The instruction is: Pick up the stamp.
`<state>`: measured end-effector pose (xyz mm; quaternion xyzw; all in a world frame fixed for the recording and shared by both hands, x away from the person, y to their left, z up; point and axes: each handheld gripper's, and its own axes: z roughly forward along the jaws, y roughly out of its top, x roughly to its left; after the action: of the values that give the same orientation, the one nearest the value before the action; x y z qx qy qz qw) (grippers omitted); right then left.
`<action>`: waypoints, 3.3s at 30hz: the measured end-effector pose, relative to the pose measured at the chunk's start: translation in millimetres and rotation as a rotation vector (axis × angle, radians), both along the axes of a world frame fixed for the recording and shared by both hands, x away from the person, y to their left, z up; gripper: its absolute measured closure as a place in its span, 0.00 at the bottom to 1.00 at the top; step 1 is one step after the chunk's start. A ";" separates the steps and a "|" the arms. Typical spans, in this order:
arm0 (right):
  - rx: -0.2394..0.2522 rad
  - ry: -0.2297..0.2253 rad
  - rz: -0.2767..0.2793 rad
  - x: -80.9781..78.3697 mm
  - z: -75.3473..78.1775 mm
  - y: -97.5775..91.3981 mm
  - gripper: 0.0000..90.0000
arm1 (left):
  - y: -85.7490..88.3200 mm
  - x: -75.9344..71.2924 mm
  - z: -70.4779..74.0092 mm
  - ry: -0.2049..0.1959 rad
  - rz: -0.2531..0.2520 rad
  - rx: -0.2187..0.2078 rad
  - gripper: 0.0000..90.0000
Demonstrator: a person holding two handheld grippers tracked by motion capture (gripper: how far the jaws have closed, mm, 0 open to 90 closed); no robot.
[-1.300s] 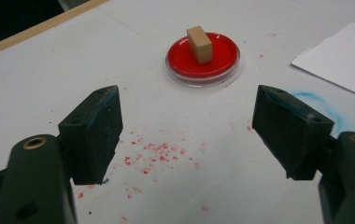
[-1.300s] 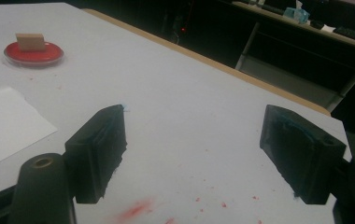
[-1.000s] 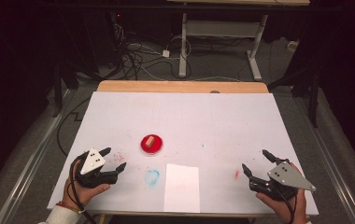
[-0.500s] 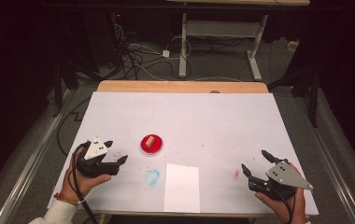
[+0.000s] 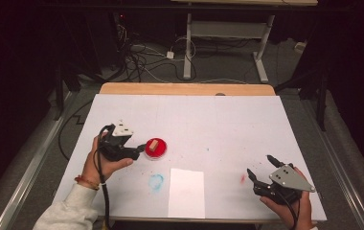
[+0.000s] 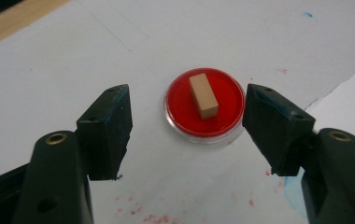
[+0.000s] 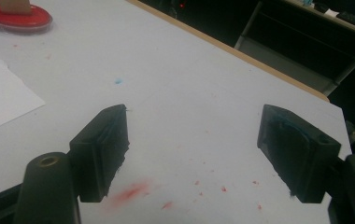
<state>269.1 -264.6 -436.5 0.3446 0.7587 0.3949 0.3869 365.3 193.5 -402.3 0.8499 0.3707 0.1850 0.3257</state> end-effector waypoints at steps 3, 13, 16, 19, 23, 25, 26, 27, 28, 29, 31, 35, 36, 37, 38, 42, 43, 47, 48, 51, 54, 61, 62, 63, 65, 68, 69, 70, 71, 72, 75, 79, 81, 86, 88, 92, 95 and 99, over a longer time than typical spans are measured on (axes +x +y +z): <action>-0.008 0.005 -0.012 0.6 -0.9 0.4 0.29 | -15.3 14.1 -5.8 0.051 -0.002 0.023 0.38; -0.034 0.013 -0.020 2.0 -4.3 1.6 0.30 | -41.3 56.7 -35.7 0.215 -0.010 0.061 0.58; -0.040 0.012 -0.019 2.4 -4.9 2.0 0.30 | -44.4 62.0 -40.3 0.230 -0.010 0.064 0.62; -0.054 0.013 -0.014 2.7 -5.7 2.7 0.30 | -47.5 64.8 -43.7 0.240 -0.023 0.078 0.68; -0.070 0.006 -0.013 2.0 -5.8 4.0 0.31 | -49.8 66.4 -46.2 0.243 -0.032 0.094 0.80; -0.080 0.002 -0.015 1.9 -5.8 4.4 0.31 | -50.7 66.1 -46.0 0.239 -0.035 0.099 0.81; -0.090 0.002 -0.020 2.0 -6.0 4.7 0.31 | -51.1 65.8 -46.0 0.237 -0.034 0.101 0.81; -0.090 0.002 -0.020 2.0 -6.0 4.7 0.31 | -51.1 65.8 -46.0 0.237 -0.034 0.101 0.81; -0.093 0.008 -0.019 2.2 -6.7 5.0 0.31 | -51.2 65.5 -46.1 0.236 -0.037 0.104 0.81; -0.094 0.008 -0.018 2.3 -6.8 5.2 0.31 | -51.0 65.4 -46.1 0.235 -0.040 0.105 0.81; -0.097 0.007 -0.018 2.1 -6.7 5.5 0.31 | -50.7 65.2 -45.8 0.232 -0.043 0.105 0.81; -0.097 0.002 -0.016 1.9 -6.0 4.9 0.31 | -48.7 61.7 -39.9 0.209 -0.052 0.101 0.81; -0.094 0.001 -0.015 2.0 -5.8 4.6 0.30 | -47.6 60.7 -38.0 0.199 -0.054 0.095 0.81; -0.090 0.003 -0.018 1.8 -5.8 4.5 0.31 | -46.4 59.5 -35.7 0.190 -0.050 0.088 0.81; -0.090 0.002 -0.017 1.7 -5.7 4.4 0.30 | -44.8 58.5 -33.0 0.186 -0.052 0.083 0.81; -0.090 0.001 -0.013 1.4 -5.3 4.4 0.31 | -37.8 53.5 -19.8 0.155 -0.049 0.053 0.81; -0.090 0.001 -0.012 1.4 -5.3 4.2 0.31 | -35.8 52.2 -16.0 0.146 -0.046 0.042 0.81; -0.088 0.002 -0.014 1.5 -5.1 3.8 0.31 | -30.1 46.8 -1.7 0.112 -0.047 0.007 0.81; -0.088 0.002 -0.015 1.6 -5.1 3.9 0.31 | -29.1 45.7 1.4 0.106 -0.048 0.000 0.81; -0.090 0.004 -0.012 1.8 -5.5 4.4 0.31 | -26.5 42.5 10.2 0.087 -0.052 -0.025 0.81; -0.090 0.004 -0.012 1.8 -5.6 4.9 0.31 | -27.3 39.6 15.1 0.075 -0.065 -0.028 0.81; -0.094 0.014 -0.007 2.8 -7.3 6.1 0.31 | -37.6 43.9 6.1 0.107 -0.105 -0.012 0.81; -0.094 0.014 -0.007 2.8 -7.3 6.1 0.31 | -37.6 43.9 6.1 0.107 -0.105 -0.012 0.81; -0.095 0.015 -0.007 3.0 -7.6 5.9 0.31 | -42.0 46.2 0.0 0.118 -0.112 -0.001 0.81; -0.091 0.019 -0.009 3.0 -7.9 6.0 0.31 | -43.8 47.9 -3.4 0.129 -0.118 0.006 0.81; -0.098 0.026 -0.009 3.9 -9.3 6.1 0.31 | -51.9 54.7 -18.9 0.163 -0.120 0.035 0.81; -0.098 0.027 -0.008 4.0 -9.6 6.2 0.31 | -51.9 54.7 -18.9 0.163 -0.120 0.035 0.81; -0.099 0.031 -0.009 4.0 -9.7 6.3 0.31 | -54.9 57.7 -26.1 0.181 -0.122 0.046 0.81; -0.100 0.030 -0.009 4.0 -9.8 6.3 0.31 | -55.7 58.8 -28.9 0.186 -0.124 0.062 0.81; -0.100 0.030 -0.009 4.0 -9.8 6.3 0.31 | -55.7 58.8 -28.9 0.186 -0.124 0.062 0.81; -0.103 0.031 -0.004 4.0 -10.2 6.0 0.31 | -55.9 62.4 -38.5 0.203 -0.115 0.080 0.81; -0.106 0.032 -0.002 3.9 -10.5 6.2 0.31 | -54.7 64.9 -45.8 0.216 -0.105 0.092 0.81; -0.106 0.032 -0.001 4.0 -10.3 5.9 0.31 | -54.6 65.3 -47.6 0.219 -0.107 0.101 0.81; -0.108 0.033 -0.002 4.1 -10.6 6.3 0.31 | -52.4 65.9 -49.0 0.221 -0.112 0.082 0.82; -0.109 0.032 -0.002 4.0 -10.3 6.0 0.31 | -51.6 66.3 -49.7 0.221 -0.114 0.077 0.81; -0.108 0.031 -0.002 3.9 -9.9 5.4 0.31 | -51.2 65.8 -51.1 0.219 -0.109 0.067 0.82; -0.109 0.030 -0.001 3.7 -9.8 5.5 0.31 | -53.7 64.1 -50.5 0.209 -0.109 0.091 0.82; -0.110 0.031 0.000 3.7 -10.0 5.7 0.31 | -51.4 65.3 -51.5 0.217 -0.108 0.068 0.82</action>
<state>272.8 -258.8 -446.4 0.3289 0.7850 0.3473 0.3936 430.6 142.1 -453.8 0.8942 0.3508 0.0866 0.2645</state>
